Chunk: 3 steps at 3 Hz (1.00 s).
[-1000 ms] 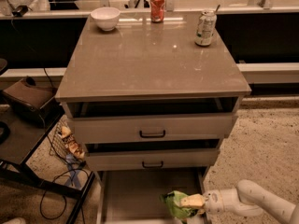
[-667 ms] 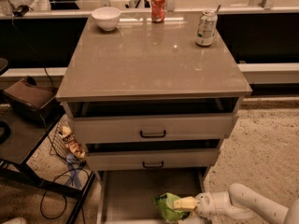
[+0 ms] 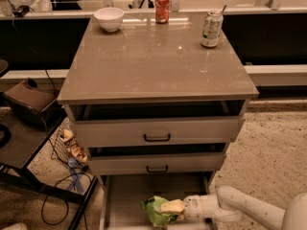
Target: Place green rice chip bag into bottom drawer
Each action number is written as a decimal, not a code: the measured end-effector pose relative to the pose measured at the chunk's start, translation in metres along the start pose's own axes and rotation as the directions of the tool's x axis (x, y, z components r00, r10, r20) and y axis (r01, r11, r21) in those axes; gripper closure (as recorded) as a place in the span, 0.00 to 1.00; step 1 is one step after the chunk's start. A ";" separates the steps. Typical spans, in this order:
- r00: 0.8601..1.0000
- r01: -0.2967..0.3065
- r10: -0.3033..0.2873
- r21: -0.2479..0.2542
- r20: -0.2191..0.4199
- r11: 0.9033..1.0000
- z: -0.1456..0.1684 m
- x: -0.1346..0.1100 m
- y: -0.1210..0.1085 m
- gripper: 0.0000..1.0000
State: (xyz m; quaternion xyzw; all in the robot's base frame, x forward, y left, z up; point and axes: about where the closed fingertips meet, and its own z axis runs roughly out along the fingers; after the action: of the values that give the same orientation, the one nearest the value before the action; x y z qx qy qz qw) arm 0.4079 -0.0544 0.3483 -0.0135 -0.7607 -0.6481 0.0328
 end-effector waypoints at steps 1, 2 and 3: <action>1.000 0.000 0.000 0.000 0.000 1.000 0.002 0.000 0.000 0.84; 1.000 -0.001 0.001 -0.002 -0.003 1.000 0.003 0.001 0.000 0.61; 1.000 -0.001 0.001 -0.004 -0.007 1.000 0.005 0.001 0.000 0.37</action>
Offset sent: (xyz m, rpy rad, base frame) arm -0.0002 0.0015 -0.0005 0.0000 0.0002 0.0002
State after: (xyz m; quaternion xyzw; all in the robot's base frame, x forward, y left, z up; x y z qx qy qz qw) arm 0.4062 -0.0492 0.3477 -0.0117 -0.7592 -0.6498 0.0360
